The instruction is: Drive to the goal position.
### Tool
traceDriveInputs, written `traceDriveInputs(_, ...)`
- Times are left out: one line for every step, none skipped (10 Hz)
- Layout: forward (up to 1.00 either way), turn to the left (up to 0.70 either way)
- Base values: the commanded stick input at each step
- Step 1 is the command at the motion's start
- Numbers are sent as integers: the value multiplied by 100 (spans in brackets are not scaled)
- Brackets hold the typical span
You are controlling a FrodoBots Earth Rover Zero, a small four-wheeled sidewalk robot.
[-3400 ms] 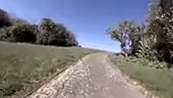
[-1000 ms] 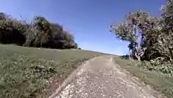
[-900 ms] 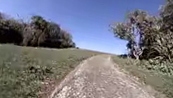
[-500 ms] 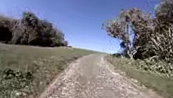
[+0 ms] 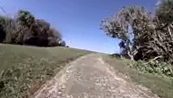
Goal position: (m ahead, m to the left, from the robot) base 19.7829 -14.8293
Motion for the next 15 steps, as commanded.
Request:
traceDriveInputs(100,0)
traceDriveInputs(100,0)
traceDriveInputs(100,0)
traceDriveInputs(100,0)
traceDriveInputs(100,0)
traceDriveInputs(100,0)
traceDriveInputs(100,0)
traceDriveInputs(100,0)
traceDriveInputs(100,0)
traceDriveInputs(100,0)
traceDriveInputs(100,0)
traceDriveInputs(100,0)
traceDriveInputs(100,0)
traceDriveInputs(100,0)
traceDriveInputs(100,0)
